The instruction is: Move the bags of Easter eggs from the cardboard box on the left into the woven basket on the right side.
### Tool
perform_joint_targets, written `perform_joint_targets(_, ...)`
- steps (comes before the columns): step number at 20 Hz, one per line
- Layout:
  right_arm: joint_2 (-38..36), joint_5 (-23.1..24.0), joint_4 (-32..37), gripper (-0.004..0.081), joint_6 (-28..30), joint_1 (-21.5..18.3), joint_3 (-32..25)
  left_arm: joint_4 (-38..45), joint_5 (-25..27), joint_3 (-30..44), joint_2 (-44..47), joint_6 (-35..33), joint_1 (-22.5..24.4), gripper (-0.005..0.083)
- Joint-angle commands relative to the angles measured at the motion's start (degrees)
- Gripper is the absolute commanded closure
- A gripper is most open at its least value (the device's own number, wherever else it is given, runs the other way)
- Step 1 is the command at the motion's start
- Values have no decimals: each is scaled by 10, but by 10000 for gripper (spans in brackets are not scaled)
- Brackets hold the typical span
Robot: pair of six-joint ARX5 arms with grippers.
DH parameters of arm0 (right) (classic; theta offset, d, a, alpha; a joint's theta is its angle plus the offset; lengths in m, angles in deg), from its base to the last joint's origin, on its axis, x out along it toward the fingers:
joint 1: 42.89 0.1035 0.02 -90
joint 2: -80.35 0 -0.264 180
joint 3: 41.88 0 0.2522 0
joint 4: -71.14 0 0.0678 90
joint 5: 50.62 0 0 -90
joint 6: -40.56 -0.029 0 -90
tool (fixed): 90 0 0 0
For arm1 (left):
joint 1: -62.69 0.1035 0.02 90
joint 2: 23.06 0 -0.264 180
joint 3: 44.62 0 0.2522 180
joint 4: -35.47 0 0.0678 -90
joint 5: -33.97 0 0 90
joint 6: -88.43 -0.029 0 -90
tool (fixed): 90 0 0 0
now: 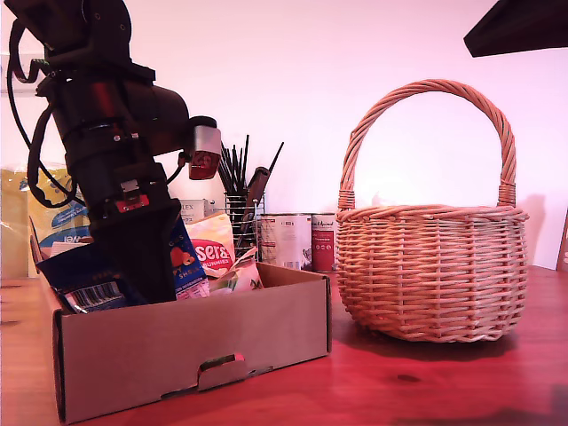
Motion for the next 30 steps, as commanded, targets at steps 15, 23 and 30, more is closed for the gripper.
perform_joint_targets(15, -4, -2, 3, 783, -1, 2, 0, -36, -45, -3, -55, 1, -8, 797)
perform_joint_targets(23, -4, -2, 2, 783, -1, 2, 0, -96, -47, -97, 7, 1, -8, 797)
perform_joint_targets(30, -4, -2, 2, 783, -1, 2, 0, -76, -77, -141, 59, 10, -8, 797)
